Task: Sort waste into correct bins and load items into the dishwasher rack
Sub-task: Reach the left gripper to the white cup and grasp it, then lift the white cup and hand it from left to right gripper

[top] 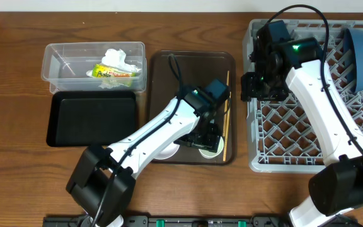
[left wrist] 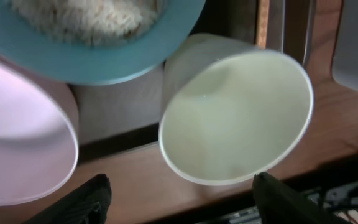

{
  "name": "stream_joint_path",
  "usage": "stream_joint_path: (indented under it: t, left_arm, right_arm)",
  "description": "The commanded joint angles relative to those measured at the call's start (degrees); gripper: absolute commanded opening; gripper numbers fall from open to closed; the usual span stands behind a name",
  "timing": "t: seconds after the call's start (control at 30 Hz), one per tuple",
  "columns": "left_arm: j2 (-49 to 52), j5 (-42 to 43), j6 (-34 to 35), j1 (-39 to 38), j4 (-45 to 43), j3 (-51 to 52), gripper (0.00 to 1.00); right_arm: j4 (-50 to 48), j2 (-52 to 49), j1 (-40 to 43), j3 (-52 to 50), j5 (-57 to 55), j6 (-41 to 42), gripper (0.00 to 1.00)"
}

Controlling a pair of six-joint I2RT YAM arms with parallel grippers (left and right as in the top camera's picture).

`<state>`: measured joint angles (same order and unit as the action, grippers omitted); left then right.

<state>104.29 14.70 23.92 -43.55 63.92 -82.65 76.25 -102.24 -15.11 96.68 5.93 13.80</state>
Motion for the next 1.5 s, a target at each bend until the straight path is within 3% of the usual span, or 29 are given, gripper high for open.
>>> stream_joint_path:
  t: [0.0, 0.3, 0.73, 1.07, 1.17, 1.47]
  left_arm:
    - [-0.37, -1.14, -0.15, 0.13, -1.57, 1.79, 0.71]
    - [-0.35, -1.03, 1.62, 0.13, -5.35, 2.93, 0.54]
    - [0.31, -3.8, 6.23, 0.11, -8.07, 4.42, 0.44]
    - [0.31, -3.8, 7.06, 0.11, -8.85, 5.31, 0.19]
    - [0.31, -3.8, 7.63, 0.13, -9.01, 5.31, 0.06]
    - [-0.57, -2.99, 6.86, 3.39, -7.87, 4.52, 0.06]
  right_arm:
    - [0.07, 1.79, 0.48, -0.11, -0.15, -0.83, 0.63]
    - [0.31, 1.79, 0.48, -0.11, -0.13, -0.79, 0.63]
    - [0.52, 1.79, 0.46, -0.11, -0.13, -0.81, 0.63]
    - [0.92, 1.79, 0.46, -0.11, -0.13, -0.79, 0.63]
    - [0.9, 1.79, 0.48, -0.11, -0.13, -0.79, 0.62]
    - [-1.73, 1.86, 0.55, 0.46, 5.66, -2.69, 0.63]
